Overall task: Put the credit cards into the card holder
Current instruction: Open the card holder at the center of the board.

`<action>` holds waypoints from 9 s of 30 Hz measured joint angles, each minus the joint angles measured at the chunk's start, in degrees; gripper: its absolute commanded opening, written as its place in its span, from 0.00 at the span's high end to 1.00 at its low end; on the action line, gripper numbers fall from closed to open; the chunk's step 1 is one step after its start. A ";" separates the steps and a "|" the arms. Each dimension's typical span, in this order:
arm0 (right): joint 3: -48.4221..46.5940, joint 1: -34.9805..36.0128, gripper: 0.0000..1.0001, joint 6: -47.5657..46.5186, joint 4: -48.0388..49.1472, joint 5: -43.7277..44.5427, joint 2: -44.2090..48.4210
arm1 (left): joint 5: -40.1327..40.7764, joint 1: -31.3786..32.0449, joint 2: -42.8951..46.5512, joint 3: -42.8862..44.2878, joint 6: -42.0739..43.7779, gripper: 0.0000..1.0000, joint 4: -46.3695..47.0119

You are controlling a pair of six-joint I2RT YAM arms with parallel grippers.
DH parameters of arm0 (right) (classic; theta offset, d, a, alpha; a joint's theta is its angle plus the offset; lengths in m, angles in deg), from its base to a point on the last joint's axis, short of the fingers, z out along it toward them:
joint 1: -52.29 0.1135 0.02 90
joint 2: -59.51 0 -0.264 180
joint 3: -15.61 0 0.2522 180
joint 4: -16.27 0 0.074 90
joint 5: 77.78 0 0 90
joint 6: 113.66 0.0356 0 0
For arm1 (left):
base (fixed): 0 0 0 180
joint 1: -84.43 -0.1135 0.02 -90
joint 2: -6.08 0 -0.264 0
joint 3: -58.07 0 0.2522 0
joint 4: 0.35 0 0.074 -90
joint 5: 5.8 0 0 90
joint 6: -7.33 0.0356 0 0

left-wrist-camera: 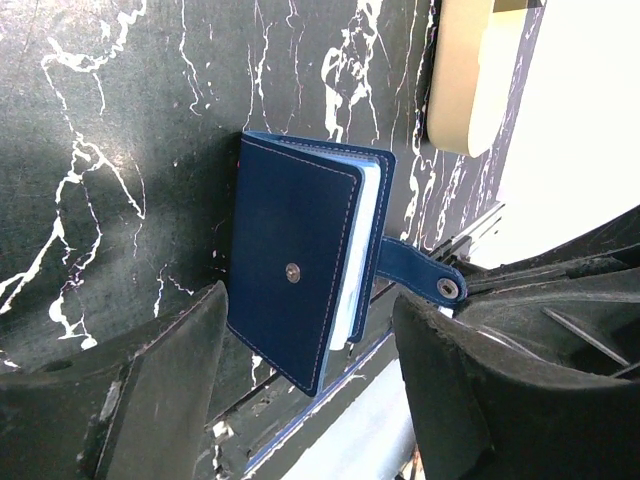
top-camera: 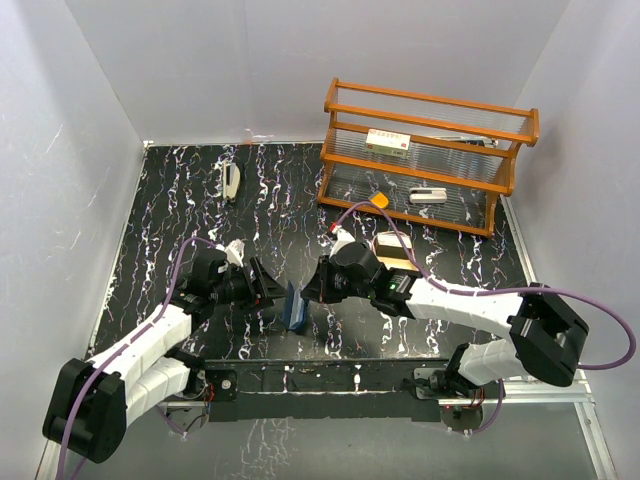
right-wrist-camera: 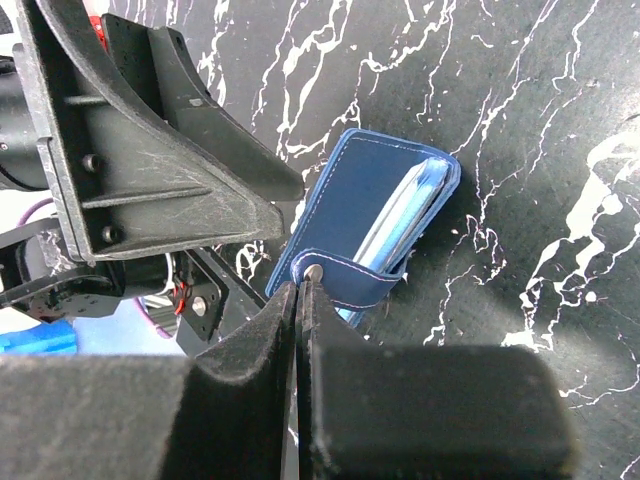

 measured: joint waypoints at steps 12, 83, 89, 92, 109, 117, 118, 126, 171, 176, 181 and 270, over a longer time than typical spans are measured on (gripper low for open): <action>-0.92 0.00 1.00 2.10 4.55 -2.14 -3.13 | -0.11 0.00 -0.79 -0.94 0.46 0.41 1.53; -9.11 -0.15 0.45 2.69 -4.72 -0.61 -14.45 | -3.93 0.00 -3.19 -6.08 -1.60 0.98 11.65; -9.11 -0.09 0.47 3.74 -4.15 1.27 -16.24 | -4.11 0.00 -3.19 -6.23 -1.64 1.00 12.28; -9.11 -0.04 0.47 3.89 -4.11 3.15 -16.35 | -4.13 0.00 -3.19 -6.38 -1.64 0.97 12.31; -9.11 -0.04 0.48 3.82 -2.58 5.09 -19.34 | -3.30 0.00 -3.19 -6.38 -1.51 0.81 11.65; -8.72 -0.11 0.51 3.82 -1.97 5.38 -20.48 | -2.86 -0.04 -3.19 -6.54 -1.64 1.00 11.10; -8.61 -0.09 0.51 3.85 -1.97 5.40 -20.48 | -2.84 -0.02 -3.19 -6.56 -1.68 1.00 11.10; -8.55 -0.04 0.47 3.85 -2.36 5.38 -18.45 | -3.10 0.00 -3.63 -6.60 -1.66 1.00 12.04; -8.70 -0.04 0.50 3.56 -5.25 6.12 -19.02 | -2.97 0.00 -3.63 -6.71 -1.75 0.80 12.09; -8.68 -0.04 0.50 3.48 -5.49 6.88 -19.02 | -2.80 0.00 -3.80 -6.71 -1.64 0.68 12.07; -8.68 -0.04 0.51 3.34 -5.62 7.21 -19.02 | -2.75 0.00 -5.01 -6.71 -1.46 0.67 12.07; -13.35 -2.54 0.73 -17.86 -14.27 0.90 -22.53 | 9.70 0.17 -10.91 4.52 9.25 1.00 -7.34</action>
